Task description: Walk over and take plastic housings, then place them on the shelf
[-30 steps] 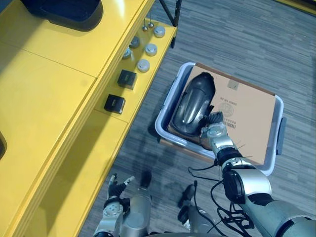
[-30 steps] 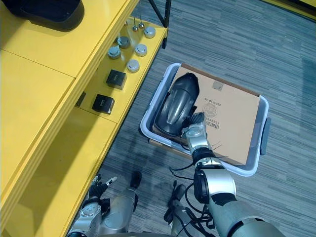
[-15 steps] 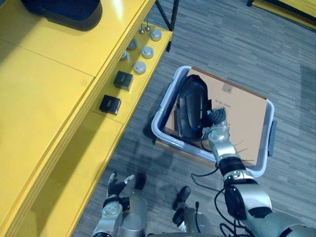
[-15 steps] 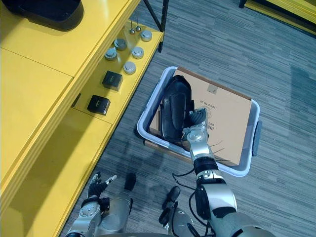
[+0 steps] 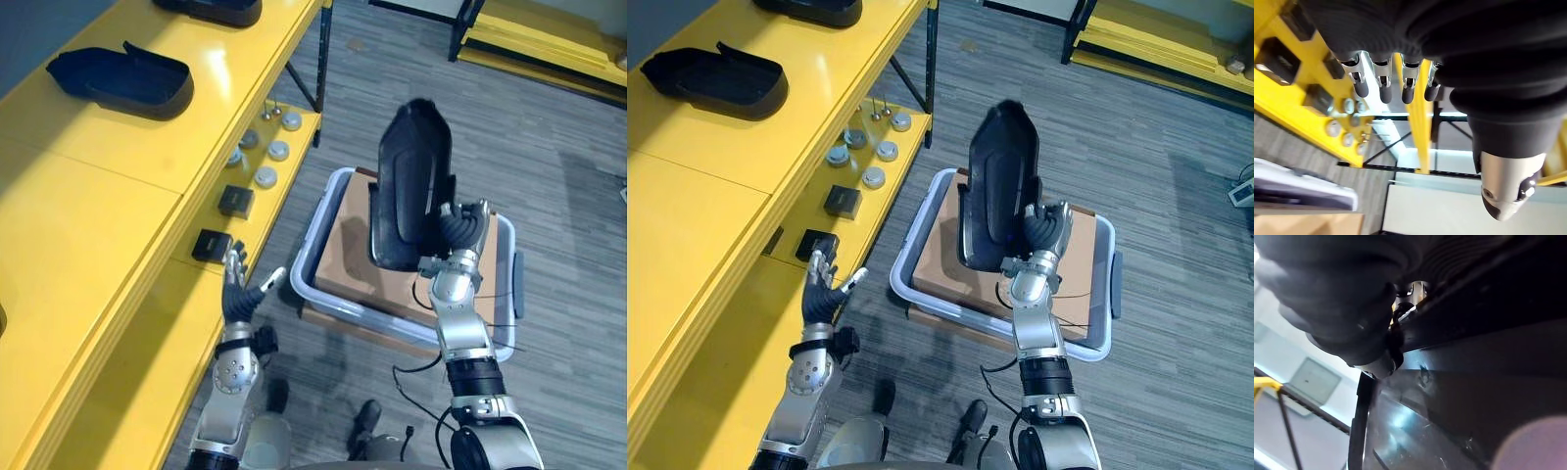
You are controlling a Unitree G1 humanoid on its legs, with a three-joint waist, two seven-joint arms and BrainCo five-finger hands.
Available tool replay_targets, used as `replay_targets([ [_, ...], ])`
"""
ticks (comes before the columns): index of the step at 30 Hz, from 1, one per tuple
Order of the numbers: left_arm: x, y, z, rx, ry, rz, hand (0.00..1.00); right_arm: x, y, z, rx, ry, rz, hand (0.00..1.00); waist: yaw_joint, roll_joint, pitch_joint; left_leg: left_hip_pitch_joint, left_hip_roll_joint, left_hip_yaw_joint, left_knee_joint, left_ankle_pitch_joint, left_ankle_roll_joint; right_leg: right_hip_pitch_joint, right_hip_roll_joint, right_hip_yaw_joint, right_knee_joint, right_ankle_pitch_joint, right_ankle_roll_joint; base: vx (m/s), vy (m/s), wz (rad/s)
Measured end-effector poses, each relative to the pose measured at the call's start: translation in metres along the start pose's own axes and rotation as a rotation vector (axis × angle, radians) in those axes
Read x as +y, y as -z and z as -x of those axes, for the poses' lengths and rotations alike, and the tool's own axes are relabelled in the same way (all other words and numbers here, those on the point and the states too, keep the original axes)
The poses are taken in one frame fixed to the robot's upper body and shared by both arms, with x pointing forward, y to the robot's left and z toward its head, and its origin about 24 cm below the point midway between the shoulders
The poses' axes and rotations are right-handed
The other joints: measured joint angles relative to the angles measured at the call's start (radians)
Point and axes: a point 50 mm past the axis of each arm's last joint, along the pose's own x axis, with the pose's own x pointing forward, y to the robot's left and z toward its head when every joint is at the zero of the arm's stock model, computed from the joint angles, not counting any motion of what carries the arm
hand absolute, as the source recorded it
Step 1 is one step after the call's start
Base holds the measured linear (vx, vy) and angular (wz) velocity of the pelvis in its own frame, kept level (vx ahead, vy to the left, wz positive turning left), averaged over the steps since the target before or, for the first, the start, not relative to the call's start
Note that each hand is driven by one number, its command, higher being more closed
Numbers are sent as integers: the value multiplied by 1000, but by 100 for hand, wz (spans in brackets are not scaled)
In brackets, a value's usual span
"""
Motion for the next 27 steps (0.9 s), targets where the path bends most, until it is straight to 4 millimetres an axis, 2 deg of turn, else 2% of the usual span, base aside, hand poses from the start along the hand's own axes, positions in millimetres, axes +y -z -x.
replay_targets([
  [4,-11,-18,-11,-94,7,28,0,2,-39,5,-170,-9,-99,100,-3,0,-12,35,2,15,-14,0,0,21,1,15,-5,0,0,12,3,-11],
  [7,-15,-26,-13,-134,9,21,0,8,-53,11,-227,-34,-149,100,-4,1,-27,53,6,33,-30,0,0,23,3,35,-7,1,1,-11,10,-19],
  [13,-37,-37,-16,-184,74,13,0,28,-78,31,-324,-154,-230,100,-8,2,-46,71,9,50,-40,0,0,27,5,54,-10,2,1,-3,4,-9],
  [15,-44,-41,-17,-203,94,-5,0,41,-87,44,-351,-243,-273,100,-20,2,-56,75,9,57,-42,0,0,29,5,58,-11,2,2,9,6,-6],
  [18,-46,-42,-19,-207,66,-29,0,49,-92,58,-350,-305,-333,100,-30,0,-65,78,9,60,-42,0,0,30,5,61,-11,2,2,1,1,-2],
  [19,-45,-41,-19,-206,58,-44,100,49,-90,60,-342,-318,-342,100,-30,0,-65,83,9,62,-43,0,0,33,4,64,-11,2,2,0,4,-5],
  [25,-44,-27,-21,-147,43,-98,100,52,-79,70,-282,-372,-356,100,-34,4,-91,97,10,72,-59,0,1,30,5,79,-11,3,2,-13,6,-7],
  [26,-43,-26,-22,-142,38,-104,100,52,-78,72,-277,-381,-358,0,-35,3,-92,100,10,78,-60,-1,1,30,5,86,-11,3,2,-19,12,-16],
  [27,-42,-25,-22,-140,36,-109,100,53,-77,73,-277,-386,-359,0,-36,3,-92,102,10,81,-61,-1,1,29,5,89,-11,4,3,-20,11,-13],
])
